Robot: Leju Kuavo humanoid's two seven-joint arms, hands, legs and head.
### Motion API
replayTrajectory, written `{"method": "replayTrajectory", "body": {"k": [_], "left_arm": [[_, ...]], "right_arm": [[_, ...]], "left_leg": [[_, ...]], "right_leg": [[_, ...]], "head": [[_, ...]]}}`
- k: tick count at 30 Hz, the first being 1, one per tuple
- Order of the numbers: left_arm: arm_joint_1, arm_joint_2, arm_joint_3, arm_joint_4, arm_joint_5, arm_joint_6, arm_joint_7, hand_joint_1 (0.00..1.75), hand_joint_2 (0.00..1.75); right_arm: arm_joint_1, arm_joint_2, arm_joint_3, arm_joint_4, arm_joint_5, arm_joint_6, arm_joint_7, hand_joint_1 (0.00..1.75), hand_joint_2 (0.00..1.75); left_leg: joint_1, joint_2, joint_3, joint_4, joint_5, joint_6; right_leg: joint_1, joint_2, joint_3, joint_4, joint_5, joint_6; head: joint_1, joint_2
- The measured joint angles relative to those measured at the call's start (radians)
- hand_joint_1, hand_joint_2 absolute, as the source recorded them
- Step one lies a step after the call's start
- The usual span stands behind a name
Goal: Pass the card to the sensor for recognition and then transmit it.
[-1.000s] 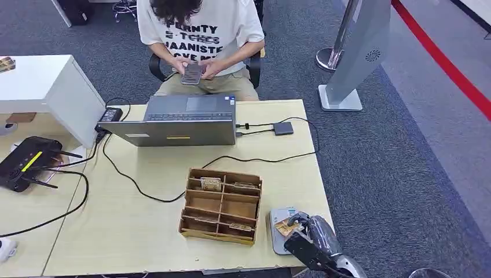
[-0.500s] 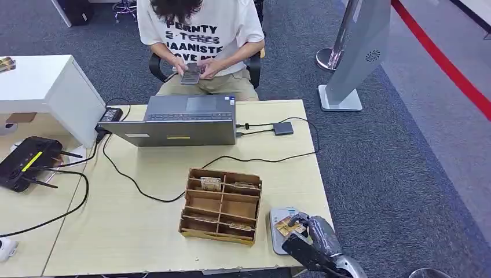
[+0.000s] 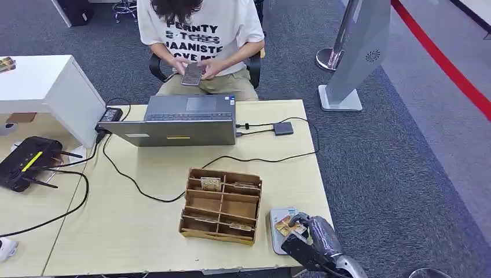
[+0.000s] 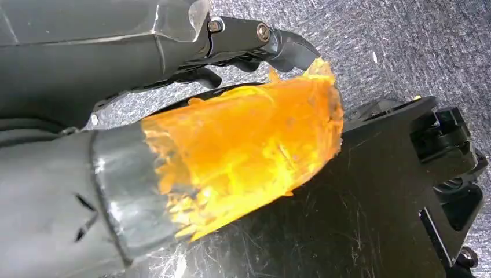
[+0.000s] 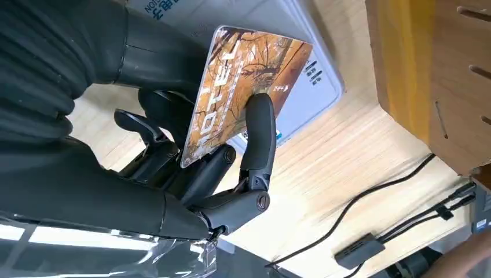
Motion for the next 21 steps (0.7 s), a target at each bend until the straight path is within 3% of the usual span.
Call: {"method": "replayTrajectory", "body": {"k": [21], "left_arm": [[0.000,-0.002,0.000,0.000,0.000,-0.001,0.003,0.00,0.00]], "right_arm": [[-0.011,-0.016,0.005,0.002,0.047,0.023,0.035,1.75,1.75]], "left_leg": [[0.000,0.000,0.001,0.000,0.000,0.000]], "right_leg": [[0.000,0.000,0.001,0.000,0.000,0.000]], "head": [[0.000,0.000]]}}
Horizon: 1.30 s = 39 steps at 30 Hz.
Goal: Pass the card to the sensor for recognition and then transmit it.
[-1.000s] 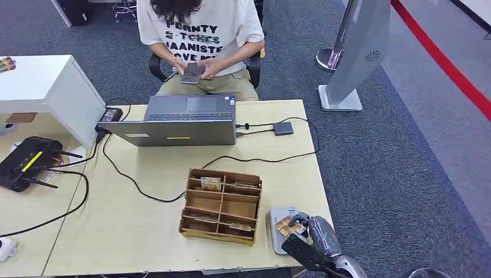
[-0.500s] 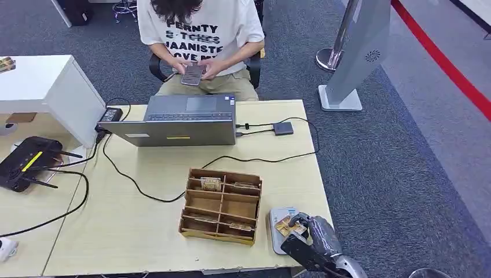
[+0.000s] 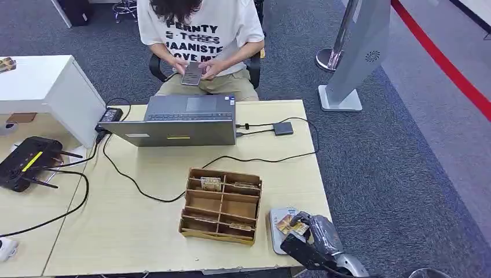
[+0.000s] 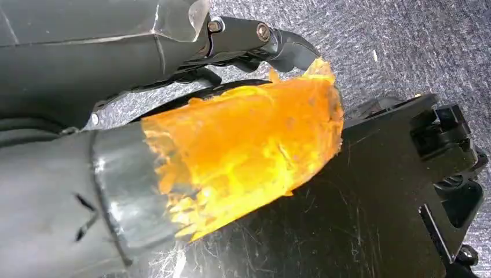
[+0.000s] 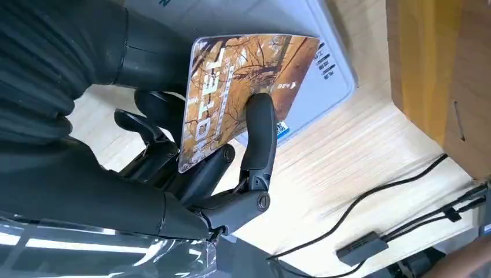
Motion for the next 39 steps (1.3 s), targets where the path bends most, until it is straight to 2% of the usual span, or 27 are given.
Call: {"method": "replayTrajectory", "body": {"k": [39], "left_arm": [[0.000,0.000,0.000,0.000,0.000,-0.001,0.000,0.00,0.00]], "right_arm": [[-0.008,-0.018,0.014,0.007,0.023,0.018,0.018,1.75,1.75]], "left_leg": [[0.000,0.000,0.003,0.000,0.000,0.000]], "right_leg": [[0.000,0.000,0.003,0.000,-0.001,0.001]], "head": [[0.000,0.000]]}}
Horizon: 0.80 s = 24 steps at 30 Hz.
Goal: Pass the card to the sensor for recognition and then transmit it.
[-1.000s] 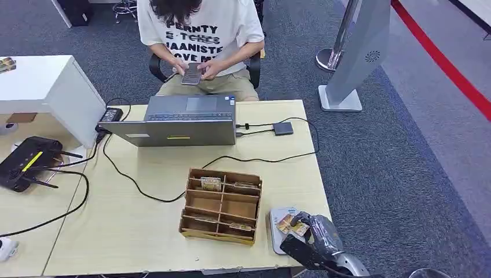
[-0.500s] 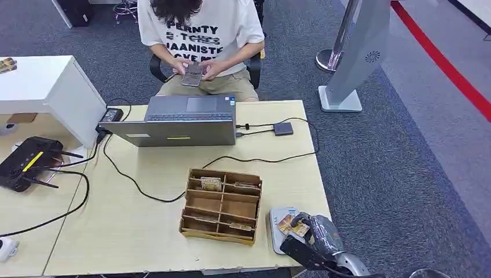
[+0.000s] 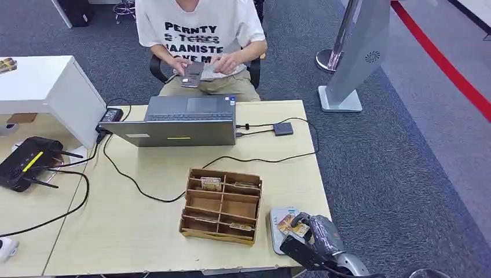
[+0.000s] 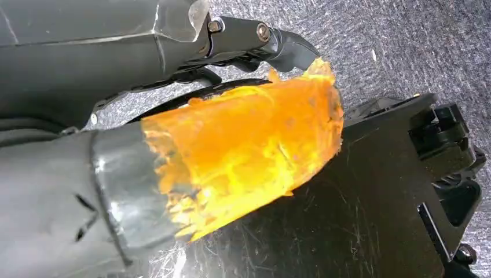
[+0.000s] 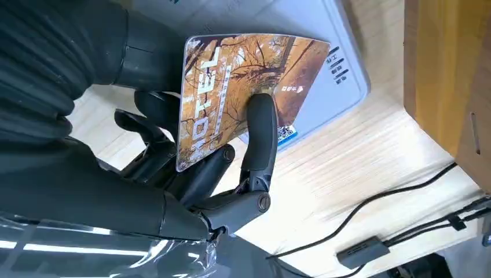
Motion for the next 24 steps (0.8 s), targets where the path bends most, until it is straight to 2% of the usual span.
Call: {"method": "replayTrajectory", "body": {"k": [10,14,20,24], "left_arm": [[0.000,0.000,0.000,0.000,0.000,0.000,0.000,0.00,0.00],[0.000,0.000,0.000,0.000,0.005,0.000,-0.003,0.00,0.00],[0.000,-0.001,0.000,0.000,0.015,0.001,-0.013,0.00,0.00],[0.001,-0.002,0.000,0.000,0.021,0.004,-0.015,0.00,0.00]], "right_arm": [[0.000,-0.001,0.000,0.000,0.000,0.000,0.000,1.75,1.75],[0.002,0.000,0.000,-0.002,-0.019,-0.020,-0.028,1.75,1.75],[0.019,0.022,-0.009,-0.021,-0.085,-0.094,-0.124,1.75,1.75],[0.038,0.065,-0.042,-0.056,-0.152,-0.161,-0.202,1.75,1.75]], "left_leg": [[0.000,0.000,0.000,0.000,0.000,0.000],[0.000,0.000,0.000,0.000,0.000,0.000],[0.000,0.000,0.000,0.000,0.000,0.000],[0.000,0.000,-0.001,0.000,0.000,0.000]], "right_leg": [[0.000,0.000,0.000,0.000,0.000,0.000],[0.000,0.000,0.000,0.000,0.000,0.000],[0.000,0.000,0.000,0.000,0.000,0.000],[0.000,0.000,-0.001,0.000,0.000,0.000]], "head": [[0.000,0.000],[0.000,0.000],[0.000,0.000],[0.000,0.000]]}}
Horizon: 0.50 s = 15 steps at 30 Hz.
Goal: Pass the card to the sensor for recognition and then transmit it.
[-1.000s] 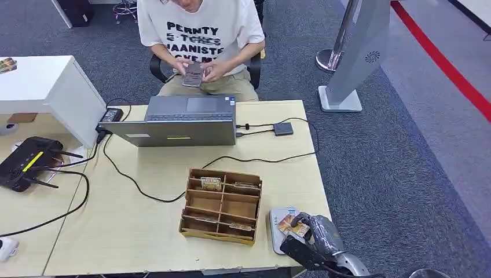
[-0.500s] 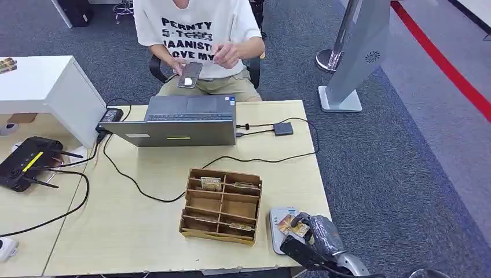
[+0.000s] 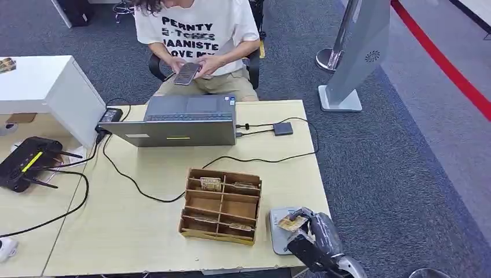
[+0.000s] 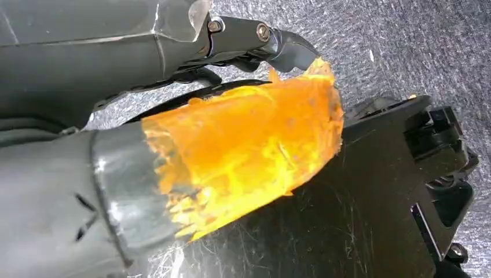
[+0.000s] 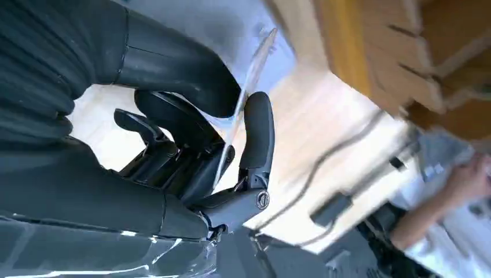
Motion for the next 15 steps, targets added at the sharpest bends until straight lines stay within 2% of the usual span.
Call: {"method": "replayTrajectory", "body": {"k": [10,15], "left_arm": [[0.000,-0.006,0.000,0.000,0.000,0.011,0.004,0.00,0.00],[-0.001,-0.006,0.000,0.000,-0.007,0.011,0.005,0.00,0.00]], "right_arm": [[0.039,0.098,-0.098,-0.086,-0.129,-0.082,-0.136,1.75,1.75],[0.042,0.129,-0.132,-0.123,-0.144,-0.093,-0.168,1.75,1.75]], "left_leg": [[0.000,0.000,0.000,0.000,0.000,0.000],[0.000,0.000,0.000,0.000,0.000,0.000]], "right_leg": [[0.000,0.000,0.000,0.000,0.000,0.000],[0.000,0.000,0.000,0.000,0.000,0.000]], "head": [[0.000,0.000],[0.000,0.000]]}}
